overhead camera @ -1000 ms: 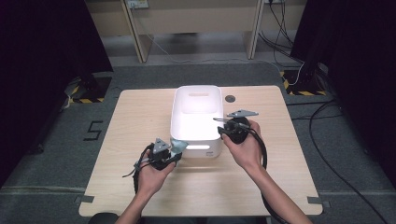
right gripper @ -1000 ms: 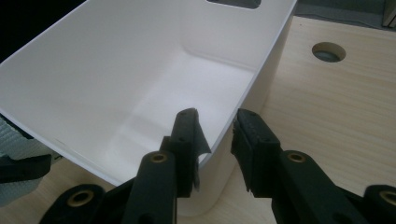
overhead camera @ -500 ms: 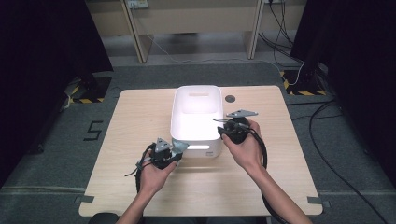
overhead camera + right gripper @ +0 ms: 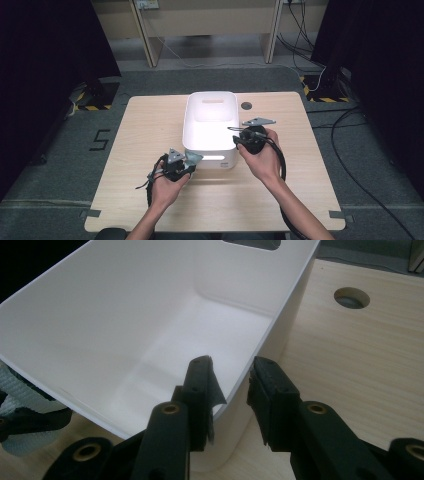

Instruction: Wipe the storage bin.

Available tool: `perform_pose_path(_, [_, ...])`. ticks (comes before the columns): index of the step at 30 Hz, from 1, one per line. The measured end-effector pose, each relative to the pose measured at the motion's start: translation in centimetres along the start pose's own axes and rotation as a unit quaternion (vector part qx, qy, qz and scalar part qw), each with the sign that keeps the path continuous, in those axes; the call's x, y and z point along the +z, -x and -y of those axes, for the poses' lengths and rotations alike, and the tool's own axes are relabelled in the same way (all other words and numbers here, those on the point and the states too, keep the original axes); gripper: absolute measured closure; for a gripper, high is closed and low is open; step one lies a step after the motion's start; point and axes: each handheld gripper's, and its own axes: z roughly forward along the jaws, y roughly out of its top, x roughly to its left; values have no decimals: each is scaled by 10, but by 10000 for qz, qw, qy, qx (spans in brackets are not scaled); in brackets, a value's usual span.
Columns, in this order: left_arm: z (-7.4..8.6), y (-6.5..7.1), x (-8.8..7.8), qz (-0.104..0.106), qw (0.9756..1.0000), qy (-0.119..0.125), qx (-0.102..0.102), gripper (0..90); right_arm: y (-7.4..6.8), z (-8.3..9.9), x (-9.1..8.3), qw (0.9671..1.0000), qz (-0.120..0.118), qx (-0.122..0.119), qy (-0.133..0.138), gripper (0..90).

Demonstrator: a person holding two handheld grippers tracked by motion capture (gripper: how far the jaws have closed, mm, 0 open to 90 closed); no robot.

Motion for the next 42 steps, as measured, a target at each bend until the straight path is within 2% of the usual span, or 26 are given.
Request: perform_pose_path(42, [12,-2,22,15,9994,-336,-106,768,0,1,1,10000,27,-22,37,697])
